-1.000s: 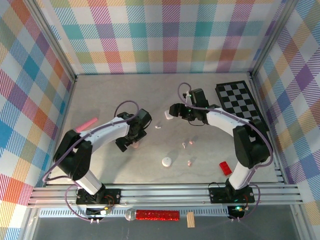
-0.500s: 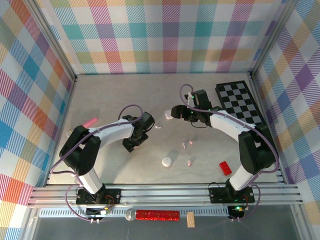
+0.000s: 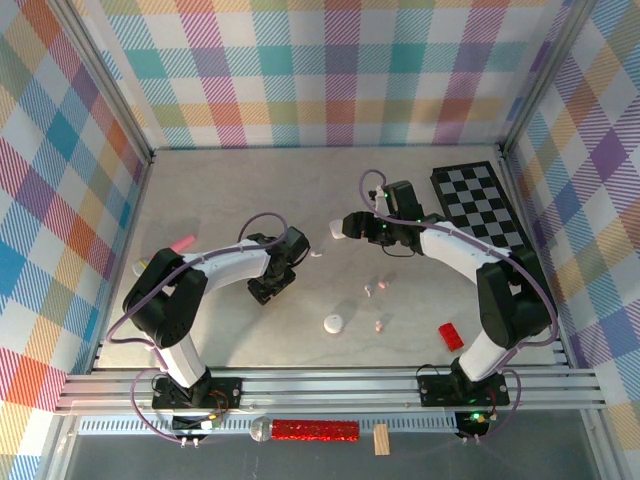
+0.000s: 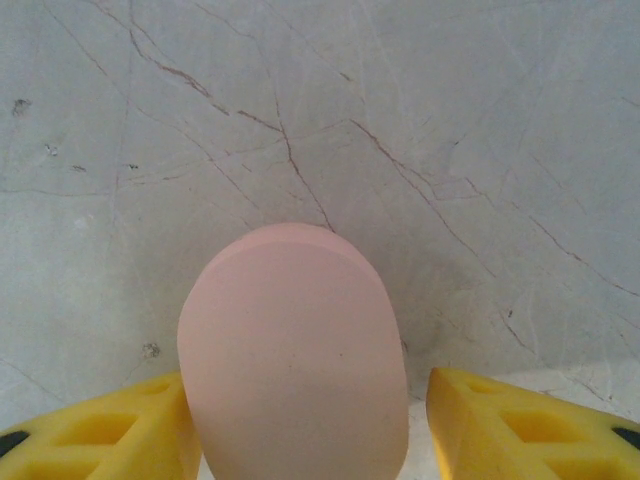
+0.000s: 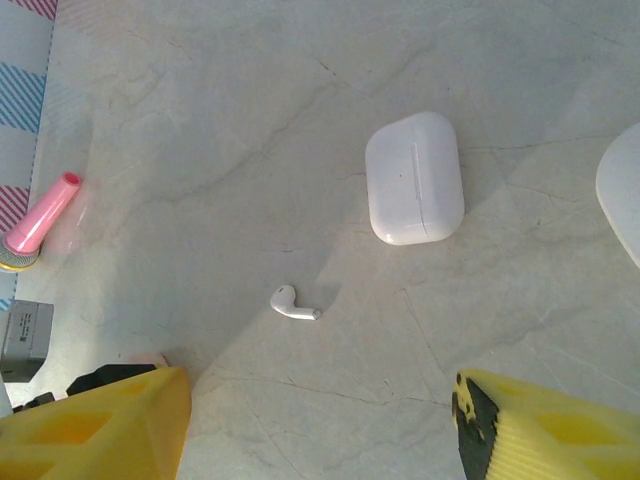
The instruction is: Insert wireless bluetooth earbuds into charging case
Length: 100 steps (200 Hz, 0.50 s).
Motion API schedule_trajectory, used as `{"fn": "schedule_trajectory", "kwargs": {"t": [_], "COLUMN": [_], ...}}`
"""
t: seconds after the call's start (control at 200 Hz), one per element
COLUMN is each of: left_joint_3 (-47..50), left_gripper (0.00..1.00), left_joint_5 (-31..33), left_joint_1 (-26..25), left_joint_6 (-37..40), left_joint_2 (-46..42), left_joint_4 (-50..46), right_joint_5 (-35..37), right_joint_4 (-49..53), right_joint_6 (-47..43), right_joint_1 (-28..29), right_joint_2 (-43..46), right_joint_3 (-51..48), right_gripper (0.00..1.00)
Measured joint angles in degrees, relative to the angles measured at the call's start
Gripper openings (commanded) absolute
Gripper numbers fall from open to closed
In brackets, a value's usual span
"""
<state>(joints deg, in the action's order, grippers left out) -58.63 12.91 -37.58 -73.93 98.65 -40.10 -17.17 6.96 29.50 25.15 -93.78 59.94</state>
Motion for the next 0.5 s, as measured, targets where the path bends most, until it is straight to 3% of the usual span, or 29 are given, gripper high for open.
{"fn": "schedule_trajectory", "kwargs": {"t": [0.215,0.395,0.5], "left_joint_3": [0.11,0.11,-0.2], "left_gripper": [0.4,0.38,0.38], "left_joint_5": [1.33,3.37,4.61], "left_joint_1": [0.22,0.22,-0.04], "left_joint_6": [0.55,2.4,7.28], "left_joint_2": [-0.04,-0.96,-2.32], "left_joint_4": [-0.04,-0.33,-0.17], "right_joint_5": [0.04,0.17,0.13], "right_joint_4": [-0.24,-0.26,-0.22], "right_joint_6": [0.0,0.02,0.02], "right_joint_1": [0.0,0.0,0.0], "right_joint_2": [0.09,1.4,3.28], "right_joint_3": [-0.09,-0.72,-1.64], "right_gripper": [0.69,0.69,0.69]}}
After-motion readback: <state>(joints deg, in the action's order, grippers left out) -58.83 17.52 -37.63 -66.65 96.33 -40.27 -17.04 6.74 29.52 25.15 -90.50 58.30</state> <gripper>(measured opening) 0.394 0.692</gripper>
